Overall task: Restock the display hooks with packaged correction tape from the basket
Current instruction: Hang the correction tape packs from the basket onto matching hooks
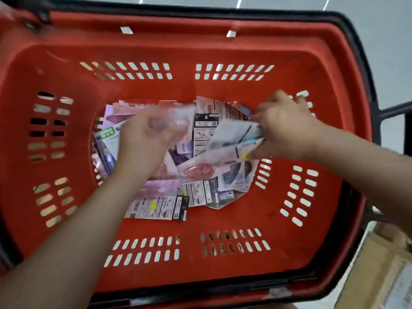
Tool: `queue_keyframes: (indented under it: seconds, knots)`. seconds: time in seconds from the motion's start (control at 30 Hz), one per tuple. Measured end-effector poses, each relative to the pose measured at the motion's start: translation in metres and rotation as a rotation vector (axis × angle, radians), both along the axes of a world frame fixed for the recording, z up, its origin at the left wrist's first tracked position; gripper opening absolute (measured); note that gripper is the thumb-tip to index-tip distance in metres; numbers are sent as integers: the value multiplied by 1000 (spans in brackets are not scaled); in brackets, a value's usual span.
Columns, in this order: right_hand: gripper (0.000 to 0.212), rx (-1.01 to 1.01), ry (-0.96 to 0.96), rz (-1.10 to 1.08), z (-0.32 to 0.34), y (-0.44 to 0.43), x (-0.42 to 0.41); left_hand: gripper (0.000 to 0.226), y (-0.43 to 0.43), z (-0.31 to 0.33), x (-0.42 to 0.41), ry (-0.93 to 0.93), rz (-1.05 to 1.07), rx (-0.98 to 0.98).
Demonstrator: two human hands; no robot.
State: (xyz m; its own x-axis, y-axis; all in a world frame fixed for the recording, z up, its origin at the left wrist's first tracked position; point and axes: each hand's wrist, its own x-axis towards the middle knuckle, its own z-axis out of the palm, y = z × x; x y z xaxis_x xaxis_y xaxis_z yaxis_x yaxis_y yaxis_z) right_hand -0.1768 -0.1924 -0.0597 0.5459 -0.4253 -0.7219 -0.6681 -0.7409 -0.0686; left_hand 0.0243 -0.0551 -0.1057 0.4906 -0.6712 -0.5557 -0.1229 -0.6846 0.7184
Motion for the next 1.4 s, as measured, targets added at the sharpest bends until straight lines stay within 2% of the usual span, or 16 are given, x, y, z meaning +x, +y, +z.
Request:
queue_keyframes:
  seconds: [0.07, 0.13, 0.2, 0.27, 0.4, 0.53, 0.67, 0.73, 0.8, 0.9, 0.97, 1.1, 1.2, 1.27, 1.33, 1.4]
  knots:
    - [40, 197, -178, -474, 14, -11, -5, 28, 3, 16, 13, -1, 310, -134]
    - [32, 479, -393, -898, 18, -7, -10, 31, 7, 30, 20, 24, 478, -213]
    - [36, 623, -541, -1137, 12, 6, -14, 40, 13, 39, 18, 153, 577, -238]
    - [36, 694, -612, -1262, 6, 21, -12, 52, 16, 46, 5, 277, 608, -245]
    - [35, 858, -627, -1294, 2, 45, -4, 54, 12, 44, -34, 425, 544, -176]
    - [29, 976, -628, -1386, 2, 62, 0, 58, 3, 37, -55, 430, 572, -134]
    - [41, 963, -587, -1399, -1, 68, 2, 64, 5, 35, -56, 479, 541, -127]
    - [41, 929, -584, -1325, 0, 69, 7, 51, 8, 36, -57, 534, 502, -107]
    - [59, 922, -614, -1239, 4, 72, 13, 42, 12, 41, -60, 578, 474, -88]
    - [73, 892, -681, -1183, 18, 76, 23, 53, 15, 55, -60, 610, 436, -122]
    - [70, 895, -717, -1180, 31, 77, 28, 61, 16, 69, -59, 653, 468, -178]
    - [48, 843, -790, -1133, 75, 76, 38, 70, 20, 111, -52, 775, 550, -217]
    - [72, 774, -834, -1051, 117, 79, 43, 54, 25, 153, -46, 949, 552, -238]
    - [88, 796, -856, -1030, 152, 80, 45, 54, 30, 186, -41, 1024, 514, -271]
    - [76, 849, -892, -996, 188, 80, 47, 57, 35, 221, -36, 1046, 463, -317]
    - [59, 923, -909, -945, 225, 82, 52, 53, 38, 261, -37, 955, 449, -321]
